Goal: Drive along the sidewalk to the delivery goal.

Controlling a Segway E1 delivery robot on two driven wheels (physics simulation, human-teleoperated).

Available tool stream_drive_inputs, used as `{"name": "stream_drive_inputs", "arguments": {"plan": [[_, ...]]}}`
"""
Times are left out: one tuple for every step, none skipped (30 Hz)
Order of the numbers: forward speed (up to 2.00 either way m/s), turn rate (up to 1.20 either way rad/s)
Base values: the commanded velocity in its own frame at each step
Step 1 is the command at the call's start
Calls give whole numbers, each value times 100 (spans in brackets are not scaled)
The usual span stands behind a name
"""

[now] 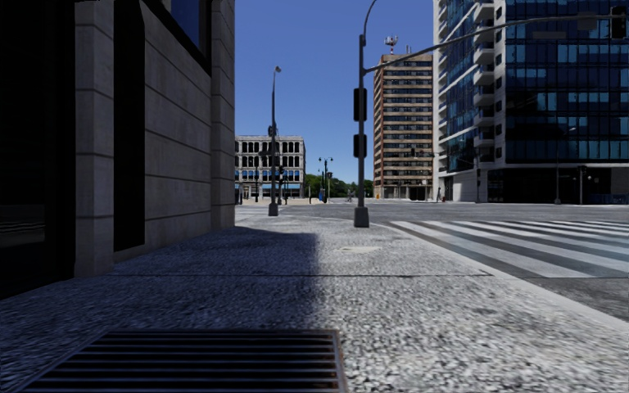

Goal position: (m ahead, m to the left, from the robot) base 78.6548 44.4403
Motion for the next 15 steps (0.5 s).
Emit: {"name": "stream_drive_inputs", "arguments": {"plan": [[200, 0], [200, 0], [200, 0], [200, 0], [200, 0], [200, 0], [200, 0], [200, 0], [200, 0], [200, 0], [200, 0], [200, 0], [200, 0], [200, 0], [200, 0]]}}
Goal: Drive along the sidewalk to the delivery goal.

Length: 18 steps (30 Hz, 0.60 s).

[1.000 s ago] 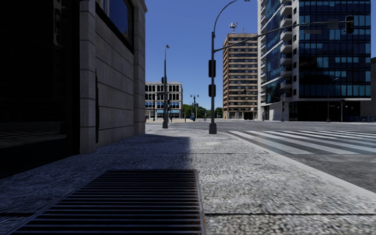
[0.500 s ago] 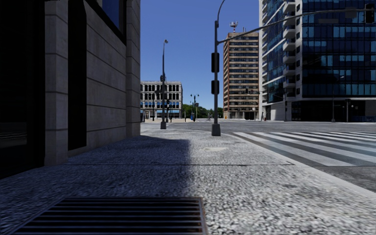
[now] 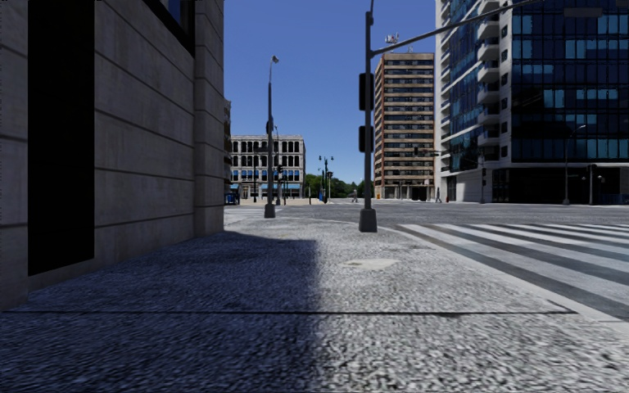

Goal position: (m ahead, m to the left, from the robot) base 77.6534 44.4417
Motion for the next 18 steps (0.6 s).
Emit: {"name": "stream_drive_inputs", "arguments": {"plan": [[200, 0], [200, 0], [200, 0], [200, 0], [200, 0], [200, 0], [200, 0], [200, 0], [200, 0], [200, 0], [200, 0], [200, 0], [200, 0], [200, 0], [200, 0], [200, 0], [200, 0], [200, 0]]}}
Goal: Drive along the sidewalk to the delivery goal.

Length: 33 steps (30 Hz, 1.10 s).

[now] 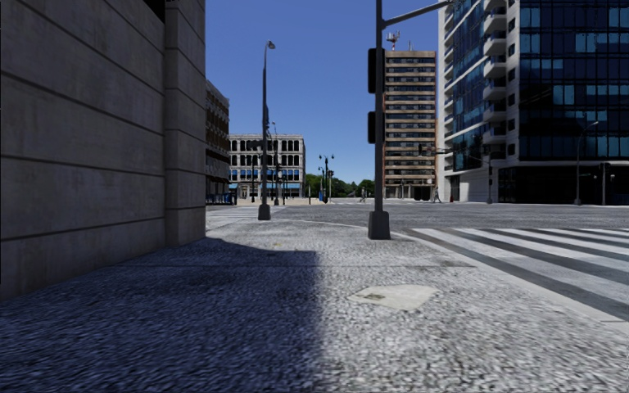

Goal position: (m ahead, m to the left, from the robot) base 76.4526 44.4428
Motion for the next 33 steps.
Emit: {"name": "stream_drive_inputs", "arguments": {"plan": [[200, 0], [200, 0], [200, 0], [200, 0], [200, 0], [200, 0], [200, 0], [200, 0], [200, 0], [200, 0], [200, 0], [200, 0], [200, 0], [200, 0], [200, 0], [200, 0], [200, 0], [200, 0], [200, 0], [200, 0], [200, 0], [200, 0], [200, 0], [200, 0], [200, 0], [200, 0], [200, 0], [200, 0], [200, 0], [200, 0], [200, 0], [200, 0], [200, 0]]}}
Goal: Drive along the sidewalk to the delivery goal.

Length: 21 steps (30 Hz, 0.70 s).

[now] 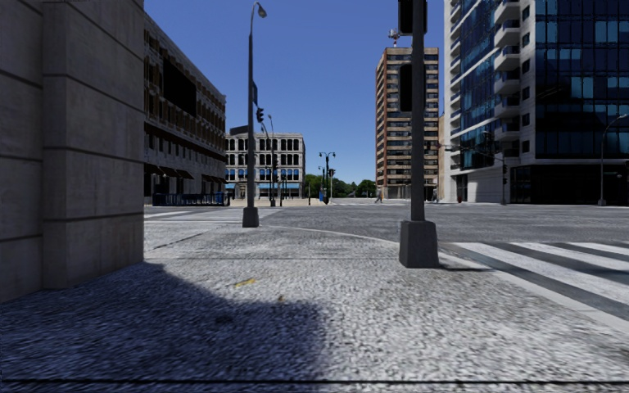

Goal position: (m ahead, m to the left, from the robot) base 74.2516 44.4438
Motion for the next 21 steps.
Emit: {"name": "stream_drive_inputs", "arguments": {"plan": [[200, 0], [200, 0], [200, 2], [200, 12], [200, 20], [200, 27], [200, 37], [200, 48], [200, 51], [200, 52], [200, 50], [200, 39], [200, 20], [200, 9], [200, 5], [200, 2], [200, 0], [200, 0], [200, 0], [200, 0], [200, 0]]}}
